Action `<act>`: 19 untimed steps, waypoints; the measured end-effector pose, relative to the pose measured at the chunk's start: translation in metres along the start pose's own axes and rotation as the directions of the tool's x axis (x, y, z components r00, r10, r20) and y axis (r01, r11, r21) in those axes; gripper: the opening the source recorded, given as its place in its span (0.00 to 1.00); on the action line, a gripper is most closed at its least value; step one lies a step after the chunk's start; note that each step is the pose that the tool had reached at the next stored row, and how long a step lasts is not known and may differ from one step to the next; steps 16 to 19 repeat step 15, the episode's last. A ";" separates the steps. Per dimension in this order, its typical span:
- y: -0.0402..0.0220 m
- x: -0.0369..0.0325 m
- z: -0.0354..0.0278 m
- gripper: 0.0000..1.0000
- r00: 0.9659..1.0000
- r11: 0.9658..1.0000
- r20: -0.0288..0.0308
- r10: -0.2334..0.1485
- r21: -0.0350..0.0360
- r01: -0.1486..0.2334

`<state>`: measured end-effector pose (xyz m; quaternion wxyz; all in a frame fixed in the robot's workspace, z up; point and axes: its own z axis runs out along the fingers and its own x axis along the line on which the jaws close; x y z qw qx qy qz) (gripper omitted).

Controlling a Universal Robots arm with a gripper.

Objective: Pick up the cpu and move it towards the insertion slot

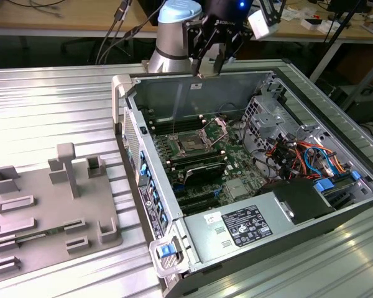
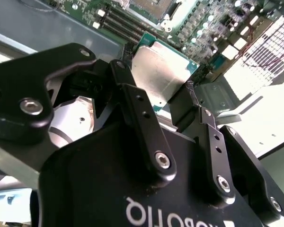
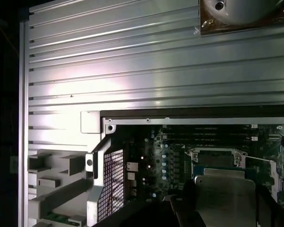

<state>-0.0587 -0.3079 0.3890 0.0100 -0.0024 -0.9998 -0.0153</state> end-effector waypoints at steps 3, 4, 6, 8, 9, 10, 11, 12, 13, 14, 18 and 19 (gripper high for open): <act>0.0073 0.0003 0.0015 0.55 1.000 1.000 0.000 0.000 0.000 0.000; 0.0095 0.0004 0.0019 0.55 1.000 1.000 0.000 0.000 0.000 0.000; 0.0128 0.0004 0.0028 0.55 1.000 1.000 0.000 0.000 0.000 0.000; 0.0160 0.0004 0.0035 0.55 1.000 1.000 0.000 0.000 0.000 0.000; 0.0166 0.0004 0.0036 0.55 1.000 1.000 0.000 0.000 0.000 0.000; 0.0166 0.0004 0.0035 0.55 1.000 1.000 0.000 0.000 0.000 0.000; 0.0167 0.0004 0.0036 0.55 1.000 1.000 0.000 0.000 0.000 0.000; 0.0168 0.0004 0.0037 0.55 1.000 1.000 0.000 0.000 0.000 0.000; 0.0169 0.0004 0.0037 0.55 1.000 1.000 0.000 0.000 0.000 0.000; 0.0170 0.0004 0.0038 0.55 1.000 1.000 0.000 0.000 0.000 0.000; 0.0172 0.0004 0.0038 0.55 1.000 1.000 0.000 0.000 0.000 0.000; 0.0172 0.0004 0.0038 0.55 1.000 1.000 0.000 0.000 0.000 0.000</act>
